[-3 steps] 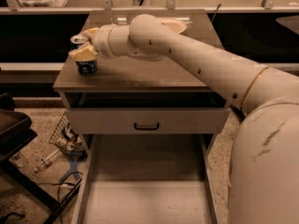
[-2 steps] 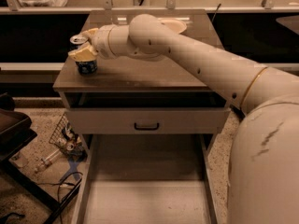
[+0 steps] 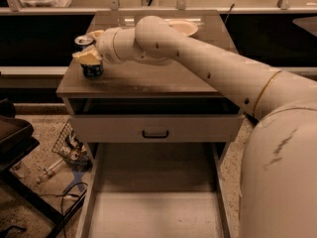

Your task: Pick pepsi can from middle drawer and place on counter

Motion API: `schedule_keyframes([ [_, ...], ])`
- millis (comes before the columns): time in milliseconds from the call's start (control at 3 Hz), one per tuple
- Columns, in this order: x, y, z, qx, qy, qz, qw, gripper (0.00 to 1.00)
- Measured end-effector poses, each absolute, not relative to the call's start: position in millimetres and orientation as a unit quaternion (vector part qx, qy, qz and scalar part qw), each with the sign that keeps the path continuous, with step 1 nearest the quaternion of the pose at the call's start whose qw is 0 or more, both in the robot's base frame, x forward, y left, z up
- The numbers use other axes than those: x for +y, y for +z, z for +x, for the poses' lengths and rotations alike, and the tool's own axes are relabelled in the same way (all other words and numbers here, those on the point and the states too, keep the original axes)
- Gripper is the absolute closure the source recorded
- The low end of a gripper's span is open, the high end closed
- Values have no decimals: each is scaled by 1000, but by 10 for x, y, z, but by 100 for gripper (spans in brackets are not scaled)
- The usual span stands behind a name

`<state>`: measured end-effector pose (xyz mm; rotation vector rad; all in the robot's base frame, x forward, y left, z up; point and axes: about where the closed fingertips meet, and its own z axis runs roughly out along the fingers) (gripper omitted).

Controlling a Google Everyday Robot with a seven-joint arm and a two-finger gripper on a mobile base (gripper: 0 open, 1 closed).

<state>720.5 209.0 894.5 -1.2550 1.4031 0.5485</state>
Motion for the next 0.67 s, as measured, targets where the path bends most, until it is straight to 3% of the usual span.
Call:
schedule_keyframes([
  [333, 2124, 8937, 7191, 593, 234, -533, 556, 0],
  [667, 2131, 8935, 7189, 593, 235, -533, 555, 0],
])
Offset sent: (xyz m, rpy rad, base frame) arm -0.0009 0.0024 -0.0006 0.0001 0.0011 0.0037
